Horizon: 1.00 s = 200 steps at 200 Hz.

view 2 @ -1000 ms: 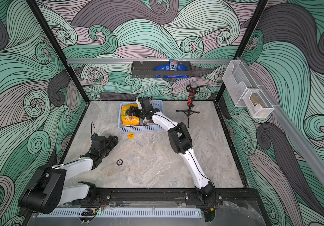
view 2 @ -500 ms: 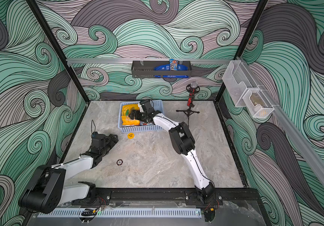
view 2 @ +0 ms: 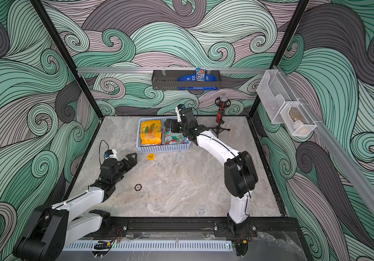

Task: Put the candies in the basket
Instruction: Place the candy in the basket, then reset both arms

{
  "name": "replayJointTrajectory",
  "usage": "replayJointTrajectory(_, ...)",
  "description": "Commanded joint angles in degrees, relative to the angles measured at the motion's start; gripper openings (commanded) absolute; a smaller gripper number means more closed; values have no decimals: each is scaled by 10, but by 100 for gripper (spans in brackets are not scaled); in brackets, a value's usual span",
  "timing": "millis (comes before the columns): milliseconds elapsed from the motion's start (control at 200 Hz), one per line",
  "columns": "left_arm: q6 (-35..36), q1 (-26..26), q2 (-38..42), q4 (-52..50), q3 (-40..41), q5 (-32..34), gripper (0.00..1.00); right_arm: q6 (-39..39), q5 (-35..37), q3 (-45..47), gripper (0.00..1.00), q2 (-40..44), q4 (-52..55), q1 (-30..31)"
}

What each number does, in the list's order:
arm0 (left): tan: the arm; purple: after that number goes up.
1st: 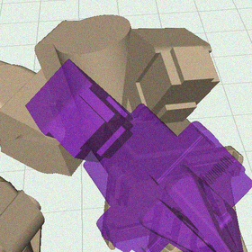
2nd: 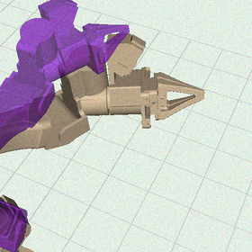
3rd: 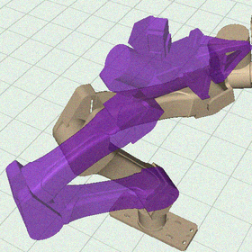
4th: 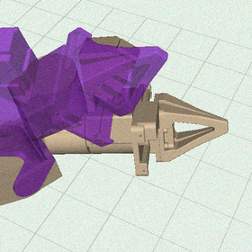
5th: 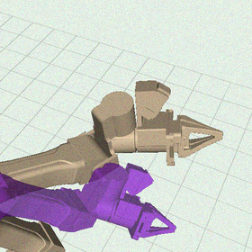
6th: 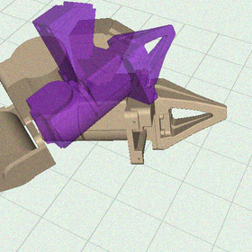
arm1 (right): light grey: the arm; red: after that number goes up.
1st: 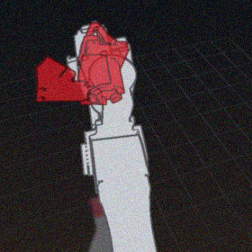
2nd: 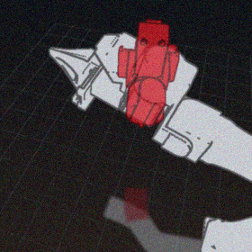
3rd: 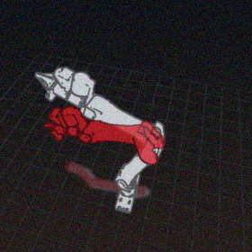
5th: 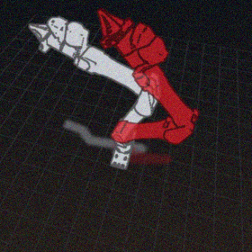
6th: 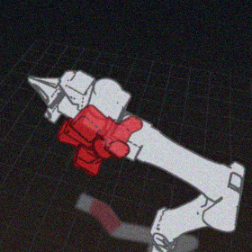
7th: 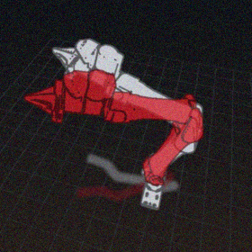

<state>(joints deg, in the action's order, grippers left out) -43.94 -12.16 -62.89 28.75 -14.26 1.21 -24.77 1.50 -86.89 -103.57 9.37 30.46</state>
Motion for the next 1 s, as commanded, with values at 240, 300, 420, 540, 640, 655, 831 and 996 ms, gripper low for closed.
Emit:
replayJointTrajectory(240,212,-224,19,106,-15,124,99,94,362,337,100,221,-144,-46)
replayJointTrajectory(300,224,-243,4,115,-20,130,99,128,379,424,100,270,-228,-75)
replayJointTrajectory(420,219,-246,-35,135,-29,88,99,219,393,601,100,349,-407,-135)
replayJointTrajectory(540,216,-246,-70,140,-47,41,99,287,350,720,100,408,-565,-164)
replayJointTrajectory(640,207,-246,-90,130,-58,40,99,323,277,782,100,420,-665,-182)
replayJointTrajectory(655,207,-246,-93,129,-59,41,99,322,274,786,100,417,-674,-185)
replayJointTrajectory(831,197,-246,-100,111,-69,53,99,299,262,762,100,323,-705,-202)
replayJointTrajectory(996,201,-246,-103,101,-72,92,99,305,263,723,100,226,-749,-219)
